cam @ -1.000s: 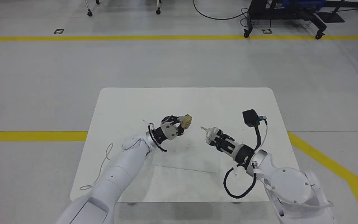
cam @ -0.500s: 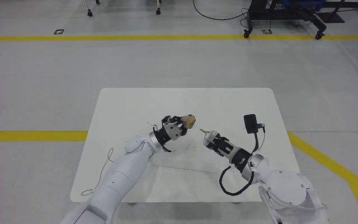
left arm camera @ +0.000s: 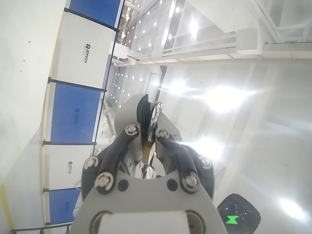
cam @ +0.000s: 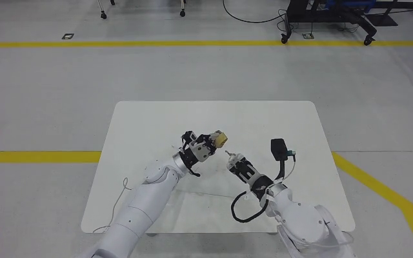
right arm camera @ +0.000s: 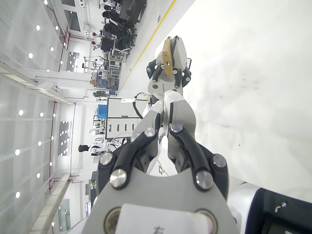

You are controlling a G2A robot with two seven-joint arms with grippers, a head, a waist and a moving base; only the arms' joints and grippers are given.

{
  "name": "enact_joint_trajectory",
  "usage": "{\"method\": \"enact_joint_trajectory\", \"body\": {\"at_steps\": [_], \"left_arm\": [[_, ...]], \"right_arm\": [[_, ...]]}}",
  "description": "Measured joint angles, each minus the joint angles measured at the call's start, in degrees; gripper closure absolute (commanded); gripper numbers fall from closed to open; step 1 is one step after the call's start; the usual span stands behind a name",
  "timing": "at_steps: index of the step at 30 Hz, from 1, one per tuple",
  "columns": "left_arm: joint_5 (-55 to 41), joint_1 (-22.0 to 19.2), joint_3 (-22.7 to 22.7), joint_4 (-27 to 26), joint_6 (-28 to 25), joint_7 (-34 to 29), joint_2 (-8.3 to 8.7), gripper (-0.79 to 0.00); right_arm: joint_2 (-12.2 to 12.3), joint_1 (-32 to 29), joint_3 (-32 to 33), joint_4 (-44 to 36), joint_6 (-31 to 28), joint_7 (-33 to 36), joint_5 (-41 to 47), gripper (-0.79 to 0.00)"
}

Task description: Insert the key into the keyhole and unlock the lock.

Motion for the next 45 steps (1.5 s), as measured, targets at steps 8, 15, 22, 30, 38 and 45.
{"method": "enact_joint_trajectory", "body": {"at_steps": [8,15,22,30,38,45], "left_arm": [[0.9,1.0,-0.9,-1.8,0.9,0.6,0.16,0.000],[2.3,1.4,-0.9,-2.5,1.3,1.9,0.00,0.000],[2.7,1.7,-1.1,-2.8,1.4,2.3,-0.14,0.000],[3.8,1.8,-1.4,-3.1,1.1,2.8,-0.24,0.000],[3.8,2.0,-2.2,-3.3,1.0,2.9,-0.27,0.000],[4.5,2.2,-3.8,-3.6,1.2,3.1,0.14,0.000]], "right_arm": [[-0.8,2.7,-3.3,2.2,1.8,-2.7,-1.8,0.000],[-1.4,3.8,-4.3,2.9,2.3,-4.3,-2.8,0.000],[-1.9,4.9,-5.5,4.1,3.8,-6.1,-5.6,0.000],[-2.4,5.6,-6.2,4.8,4.5,-5.5,-6.1,0.000],[-2.8,5.9,-6.4,5.4,4.9,-5.0,-6.2,0.000],[-2.8,6.0,-6.2,5.6,3.3,-2.2,-7.6,0.000]]}}
